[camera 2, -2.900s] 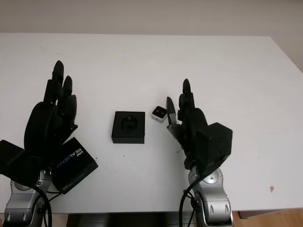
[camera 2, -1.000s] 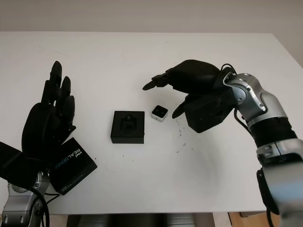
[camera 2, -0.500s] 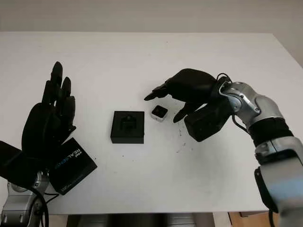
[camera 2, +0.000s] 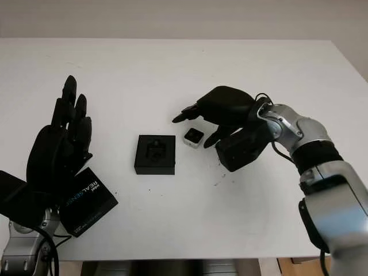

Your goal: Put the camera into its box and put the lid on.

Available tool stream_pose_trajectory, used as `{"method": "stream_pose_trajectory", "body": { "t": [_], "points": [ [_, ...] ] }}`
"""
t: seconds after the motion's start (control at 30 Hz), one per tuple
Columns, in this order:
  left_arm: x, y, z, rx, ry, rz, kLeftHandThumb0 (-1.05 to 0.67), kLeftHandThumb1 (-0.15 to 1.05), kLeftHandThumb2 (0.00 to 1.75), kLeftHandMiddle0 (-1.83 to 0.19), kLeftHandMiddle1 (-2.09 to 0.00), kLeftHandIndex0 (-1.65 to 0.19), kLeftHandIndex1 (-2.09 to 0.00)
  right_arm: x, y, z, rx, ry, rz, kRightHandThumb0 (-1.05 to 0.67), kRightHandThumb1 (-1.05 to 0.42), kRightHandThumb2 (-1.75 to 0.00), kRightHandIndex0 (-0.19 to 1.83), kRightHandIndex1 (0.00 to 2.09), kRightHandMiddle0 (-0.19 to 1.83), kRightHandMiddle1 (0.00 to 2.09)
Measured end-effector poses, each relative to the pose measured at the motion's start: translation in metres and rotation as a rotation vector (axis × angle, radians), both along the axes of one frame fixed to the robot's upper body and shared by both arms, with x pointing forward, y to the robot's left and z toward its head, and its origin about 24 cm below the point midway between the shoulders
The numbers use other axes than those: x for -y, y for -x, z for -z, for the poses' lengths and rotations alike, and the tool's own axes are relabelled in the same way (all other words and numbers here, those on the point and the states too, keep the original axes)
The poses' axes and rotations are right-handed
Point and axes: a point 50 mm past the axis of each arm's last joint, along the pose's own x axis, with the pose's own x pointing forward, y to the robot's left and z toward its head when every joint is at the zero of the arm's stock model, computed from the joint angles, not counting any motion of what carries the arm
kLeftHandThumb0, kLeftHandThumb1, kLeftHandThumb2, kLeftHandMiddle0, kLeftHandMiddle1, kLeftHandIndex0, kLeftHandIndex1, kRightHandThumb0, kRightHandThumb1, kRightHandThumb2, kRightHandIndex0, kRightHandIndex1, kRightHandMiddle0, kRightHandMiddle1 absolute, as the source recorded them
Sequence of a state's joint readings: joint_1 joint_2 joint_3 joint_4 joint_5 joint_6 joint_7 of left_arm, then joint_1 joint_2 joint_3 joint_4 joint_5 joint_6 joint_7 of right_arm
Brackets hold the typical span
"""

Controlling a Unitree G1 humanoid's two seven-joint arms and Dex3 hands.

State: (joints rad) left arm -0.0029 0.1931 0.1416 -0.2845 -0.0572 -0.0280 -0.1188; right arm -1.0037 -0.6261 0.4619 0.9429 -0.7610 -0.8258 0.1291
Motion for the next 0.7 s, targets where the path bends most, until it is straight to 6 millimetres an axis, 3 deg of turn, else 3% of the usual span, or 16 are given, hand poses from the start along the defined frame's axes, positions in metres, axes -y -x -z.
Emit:
{"method": "stream_pose_trajectory", "body": {
  "t": [0.7],
  "points": [
    [-0.001, 0.0, 0.0, -0.003, 0.005, -0.007, -0.7, 1.05, 0.58, 0.15, -0.06, 0.15, -0.06, 0.003, -0.003, 0.013, 0.027, 0.056, 0.018, -0.36, -0.81, -0.06, 0.56, 0.19, 0.56, 0.21]
  ]
}}
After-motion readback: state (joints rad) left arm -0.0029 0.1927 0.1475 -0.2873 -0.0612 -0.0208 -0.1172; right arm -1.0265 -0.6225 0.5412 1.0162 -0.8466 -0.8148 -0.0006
